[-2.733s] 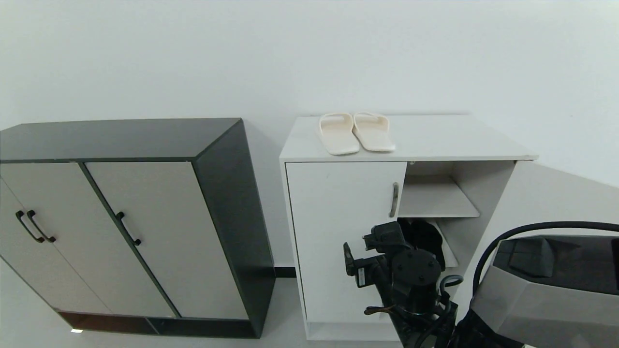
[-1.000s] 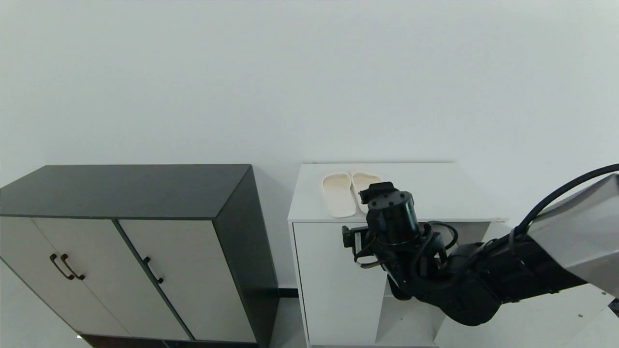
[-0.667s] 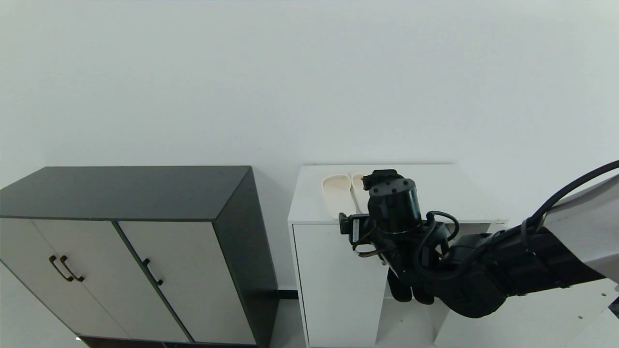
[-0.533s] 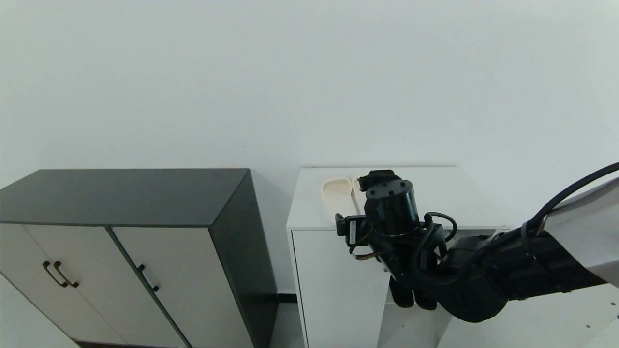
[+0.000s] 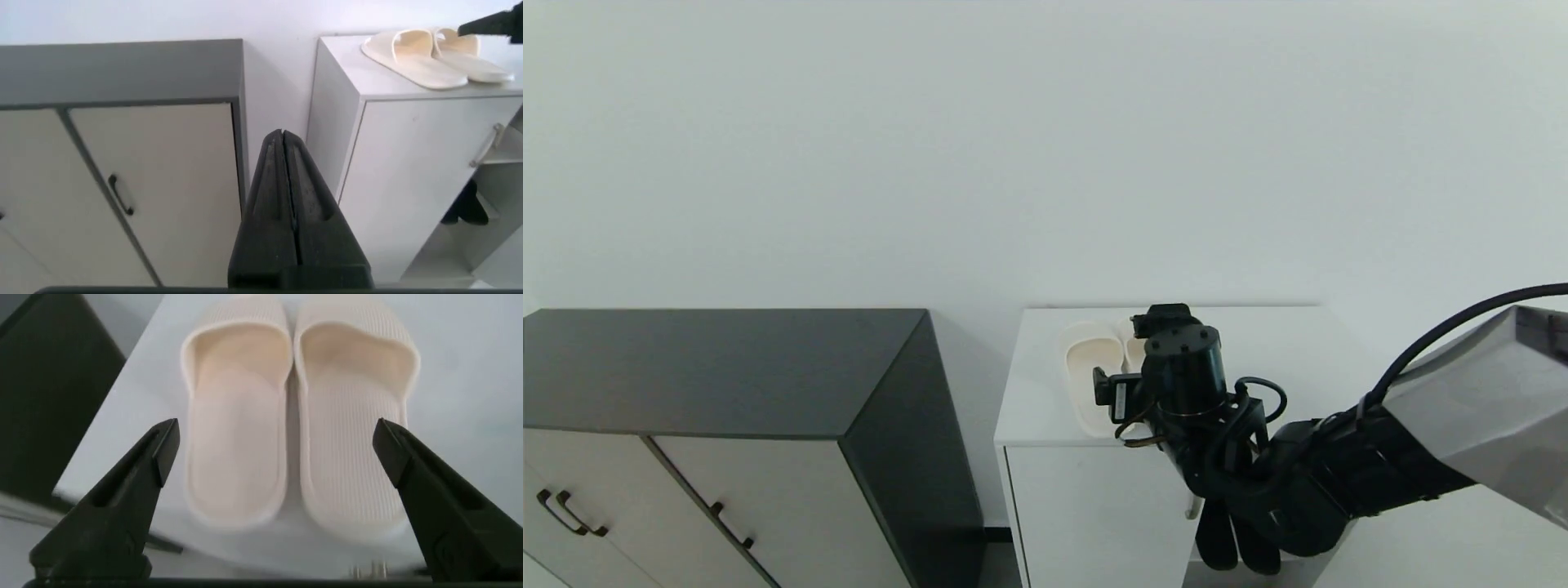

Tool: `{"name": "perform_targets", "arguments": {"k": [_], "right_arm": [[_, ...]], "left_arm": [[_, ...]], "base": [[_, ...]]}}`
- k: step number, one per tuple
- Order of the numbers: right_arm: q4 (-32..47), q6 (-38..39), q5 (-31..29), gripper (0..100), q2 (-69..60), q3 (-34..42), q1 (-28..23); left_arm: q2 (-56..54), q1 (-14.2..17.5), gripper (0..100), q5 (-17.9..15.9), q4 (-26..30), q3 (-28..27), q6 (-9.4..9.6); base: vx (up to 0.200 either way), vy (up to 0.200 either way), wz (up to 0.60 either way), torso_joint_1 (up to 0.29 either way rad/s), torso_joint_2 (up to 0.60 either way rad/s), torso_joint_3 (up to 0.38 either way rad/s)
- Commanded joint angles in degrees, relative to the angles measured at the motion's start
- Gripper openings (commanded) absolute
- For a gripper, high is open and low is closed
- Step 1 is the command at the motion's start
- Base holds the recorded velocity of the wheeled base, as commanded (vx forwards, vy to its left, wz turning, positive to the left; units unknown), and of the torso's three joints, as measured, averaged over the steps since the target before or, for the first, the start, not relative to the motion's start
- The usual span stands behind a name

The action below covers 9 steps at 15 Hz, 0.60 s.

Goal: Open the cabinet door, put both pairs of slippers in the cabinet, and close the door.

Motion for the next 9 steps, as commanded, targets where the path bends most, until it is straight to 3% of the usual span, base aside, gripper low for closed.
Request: {"name": "perform_targets", "arguments": {"k": [1,9], "right_arm": [[-2.14,-1.59,0.28,100,2.79,1.36,-0.77],[-6.27,-4.75,2.83,100,8.50,-1.54,-2.44]], "left_arm": [[0.07,-0.01,0,-0.07,-0.01,0.00,-0.04],[0.07,-0.01,0,-0.07,-0.01,0.00,-0.04]], "base": [[0.000,0.000,0.00,0.000,0.00,0.000],[0.000,0.000,0.00,0.000,0.00,0.000]]}}
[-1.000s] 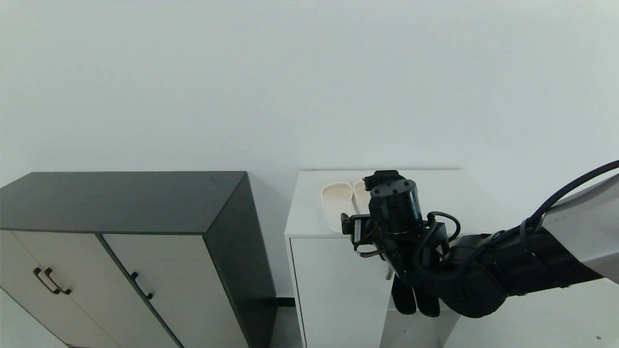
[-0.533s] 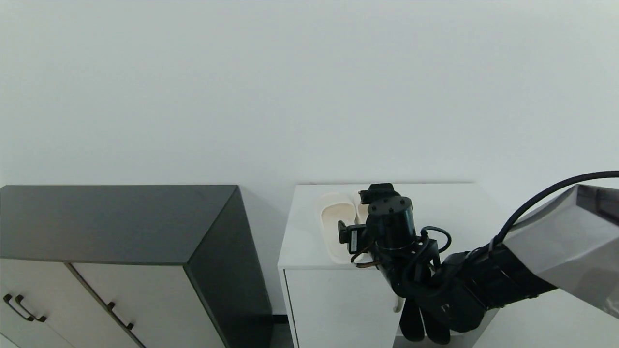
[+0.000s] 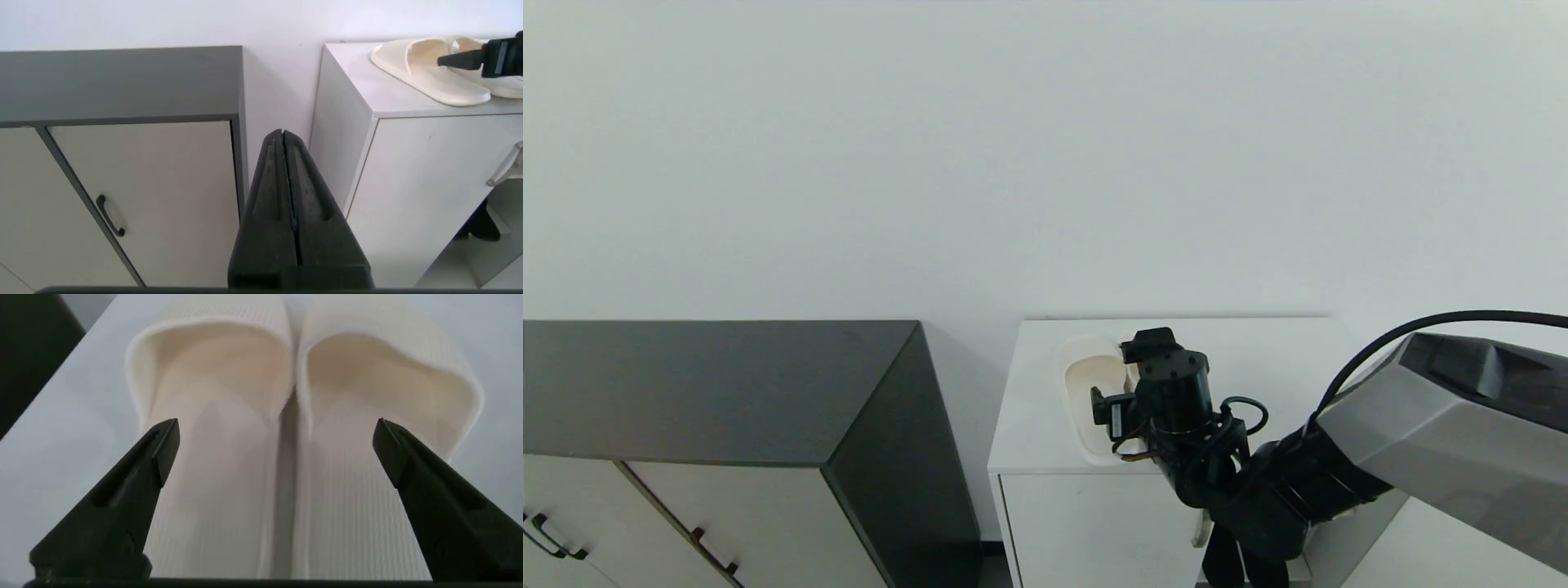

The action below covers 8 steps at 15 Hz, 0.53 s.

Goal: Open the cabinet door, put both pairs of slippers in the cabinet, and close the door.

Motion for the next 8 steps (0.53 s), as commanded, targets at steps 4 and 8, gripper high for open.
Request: {"name": "perform_targets", "arguments": {"k": [4,8], "right_arm": [[0.26,-1.17,1.40,100,5.90,-8.50,-1.64],[0.26,-1.70,1.49,0,7.22,-10.43,-2.34]], "left_arm": [[0.07,0.01,0,0.01,-0.01,0.00,0.02],[0.07,0.01,0,0.01,-0.01,0.00,0.02]], "base": [[0.000,0.000,0.00,0.000,0.00,0.000],[0.000,0.000,0.00,0.000,0.00,0.000]]}}
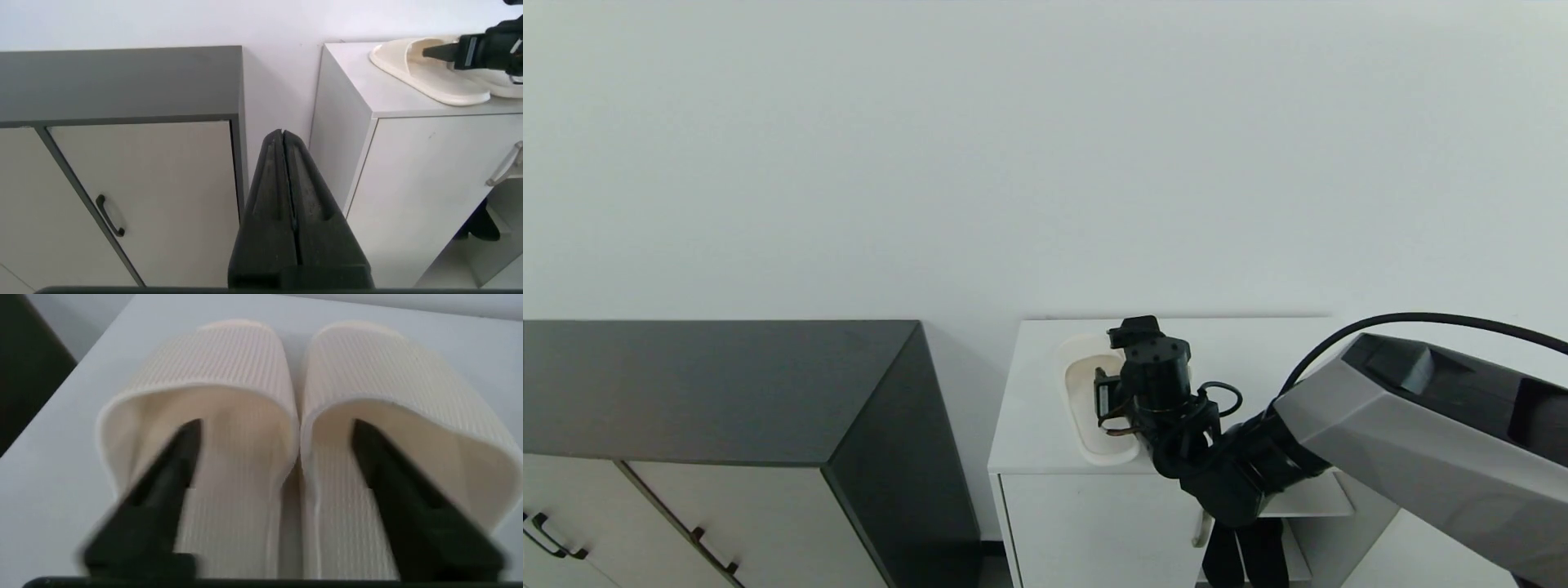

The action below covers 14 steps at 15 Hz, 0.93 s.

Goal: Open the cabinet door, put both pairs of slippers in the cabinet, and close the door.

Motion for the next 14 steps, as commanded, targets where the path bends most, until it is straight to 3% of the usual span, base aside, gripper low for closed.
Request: {"name": "perform_targets", "arguments": {"k": [1,6,11,14], "right_arm": [[-0.01,-0.01,0.03,0,0.83,-0.35,-0.22],[-0.18,-0.27,0.03,0,-2.42,1.85,-0.04],[-1.06,-0.89,6.71,0,-18.86,17.14,1.28],[-1.24,-0.80,10.76,0,-31.60,32.26,3.47]], "left_arm": [[0.07,0.01,0,0.01,-0.01,0.00,-0.01],[0.07,0.01,0,0.01,-0.01,0.00,-0.09],[0.07,0.01,0,0.01,-0.01,0.00,-0.09],[0.07,0.01,0,0.01,-0.01,0.00,-0.09]], "base": [[0.000,0.000,0.00,0.000,0.00,0.000],[0.000,0.000,0.00,0.000,0.00,0.000],[0.000,0.000,0.00,0.000,0.00,0.000],[0.000,0.000,0.00,0.000,0.00,0.000]]}}
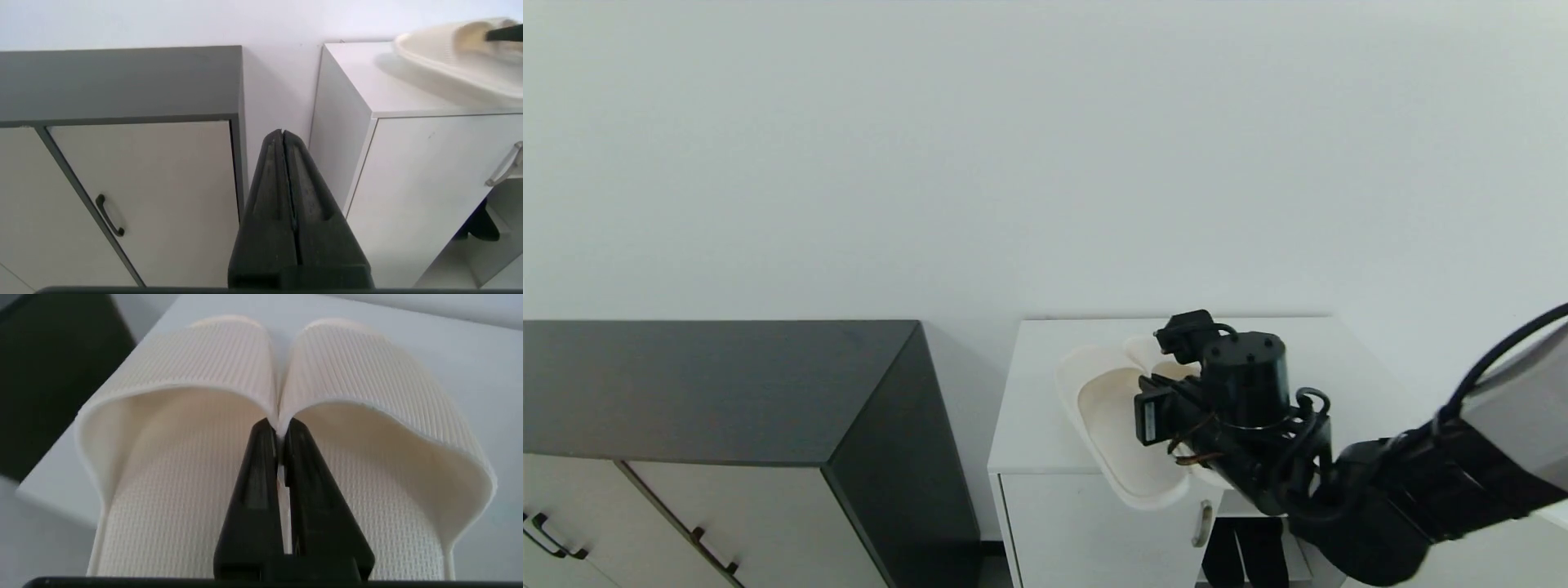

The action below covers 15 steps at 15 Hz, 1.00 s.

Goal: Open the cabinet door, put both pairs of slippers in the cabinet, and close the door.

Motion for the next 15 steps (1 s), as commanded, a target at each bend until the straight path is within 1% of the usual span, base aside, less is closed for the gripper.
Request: {"name": "perform_targets", "arguments": {"k": [1,2,10,15], "right_arm": [[-0.20,0.30,4.12,0,-13.31,11.59,1.94],[-0.03,0.04,5.61,0,-15.78,14.31,2.20],[-0.20,-0.05,5.26,0,-13.31,13.88,3.08],[-0.20,-0.05,5.26,0,-12.26,13.52,3.43]], "left_arm": [[0.07,0.01,0,0.01,-0.01,0.00,-0.01],[0.07,0.01,0,0.01,-0.01,0.00,0.08],[0.07,0.01,0,0.01,-0.01,0.00,0.08],[0.07,0.01,0,0.01,-0.01,0.00,-0.01]], "base": [[0.000,0.000,0.00,0.000,0.00,0.000],[0.000,0.000,0.00,0.000,0.00,0.000],[0.000,0.000,0.00,0.000,0.00,0.000],[-0.200,0.000,0.00,0.006,0.00,0.001]]}}
